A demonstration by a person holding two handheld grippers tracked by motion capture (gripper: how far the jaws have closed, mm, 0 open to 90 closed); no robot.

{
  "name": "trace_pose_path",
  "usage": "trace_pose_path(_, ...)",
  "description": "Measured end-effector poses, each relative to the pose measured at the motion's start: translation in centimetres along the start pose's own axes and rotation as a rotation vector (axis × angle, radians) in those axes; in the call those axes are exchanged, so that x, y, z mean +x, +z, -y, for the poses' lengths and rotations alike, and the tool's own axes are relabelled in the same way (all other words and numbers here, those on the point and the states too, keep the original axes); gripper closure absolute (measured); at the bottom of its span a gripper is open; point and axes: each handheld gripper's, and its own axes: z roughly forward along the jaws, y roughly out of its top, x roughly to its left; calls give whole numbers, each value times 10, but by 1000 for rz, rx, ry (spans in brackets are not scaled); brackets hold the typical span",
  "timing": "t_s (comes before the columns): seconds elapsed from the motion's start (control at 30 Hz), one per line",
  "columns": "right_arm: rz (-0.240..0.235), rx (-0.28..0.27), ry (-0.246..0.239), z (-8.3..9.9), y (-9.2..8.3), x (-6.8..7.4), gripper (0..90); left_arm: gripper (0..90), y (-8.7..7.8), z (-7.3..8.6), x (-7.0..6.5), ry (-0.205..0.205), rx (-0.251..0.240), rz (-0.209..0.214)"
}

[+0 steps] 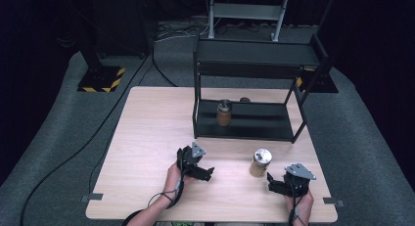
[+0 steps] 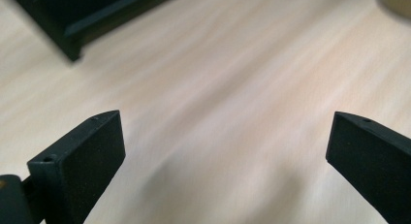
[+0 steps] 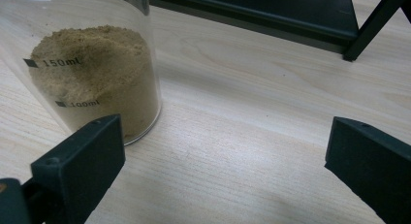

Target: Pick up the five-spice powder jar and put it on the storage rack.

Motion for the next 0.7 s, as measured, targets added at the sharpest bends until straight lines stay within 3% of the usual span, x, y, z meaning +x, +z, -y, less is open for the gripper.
trace_pose_path(0.33,3,-2,8,0,0,0,0,2,-25,36,-1,-70,16,-49)
trace_pose_path(0.7,5,4,5,-1,0,0,0,1,-29,48,2,-122,4,-54)
